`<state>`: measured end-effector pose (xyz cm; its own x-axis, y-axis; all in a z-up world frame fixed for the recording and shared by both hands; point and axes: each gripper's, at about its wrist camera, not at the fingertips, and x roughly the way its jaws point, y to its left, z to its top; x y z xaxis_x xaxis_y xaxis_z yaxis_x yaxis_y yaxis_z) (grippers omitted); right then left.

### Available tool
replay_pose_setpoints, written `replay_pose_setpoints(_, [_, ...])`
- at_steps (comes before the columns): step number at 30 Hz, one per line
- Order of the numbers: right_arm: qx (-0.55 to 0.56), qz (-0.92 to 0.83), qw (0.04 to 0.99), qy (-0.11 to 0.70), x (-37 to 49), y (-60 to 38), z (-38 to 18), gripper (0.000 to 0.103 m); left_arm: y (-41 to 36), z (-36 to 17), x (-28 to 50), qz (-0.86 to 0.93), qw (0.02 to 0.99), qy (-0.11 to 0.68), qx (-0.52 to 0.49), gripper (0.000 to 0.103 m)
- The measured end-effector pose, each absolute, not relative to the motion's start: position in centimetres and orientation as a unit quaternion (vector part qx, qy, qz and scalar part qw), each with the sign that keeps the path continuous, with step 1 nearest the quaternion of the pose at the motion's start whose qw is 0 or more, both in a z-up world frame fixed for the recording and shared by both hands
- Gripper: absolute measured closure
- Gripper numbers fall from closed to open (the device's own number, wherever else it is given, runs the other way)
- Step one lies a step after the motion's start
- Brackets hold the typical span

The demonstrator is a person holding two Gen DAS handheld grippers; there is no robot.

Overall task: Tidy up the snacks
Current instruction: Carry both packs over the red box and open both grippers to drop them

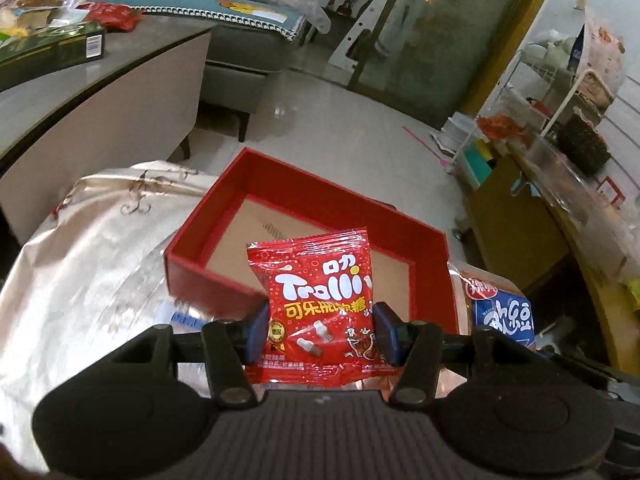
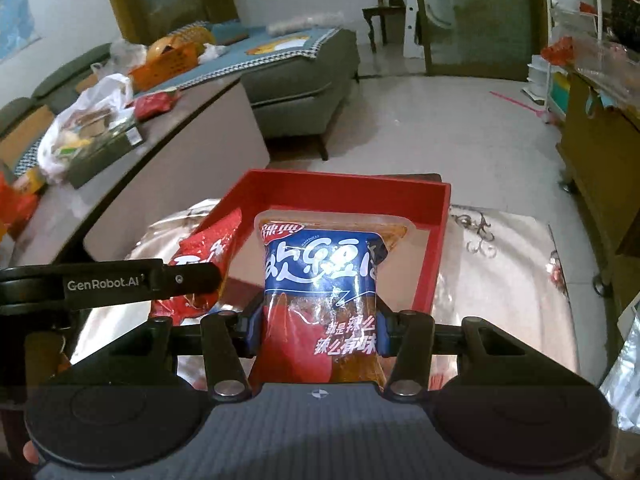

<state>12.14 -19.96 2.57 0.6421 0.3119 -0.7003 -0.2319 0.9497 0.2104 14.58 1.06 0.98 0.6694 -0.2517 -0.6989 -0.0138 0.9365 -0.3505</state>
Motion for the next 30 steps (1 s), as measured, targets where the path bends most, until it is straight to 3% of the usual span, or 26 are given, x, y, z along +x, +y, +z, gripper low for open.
replay_pose_setpoints(30, [0.037,0.138,0.899,0.414,23.4,-17.9,-3.9,0.044,0.1,-4.6,24.6,-0.018,0.899,0.427,-0.095,0.055])
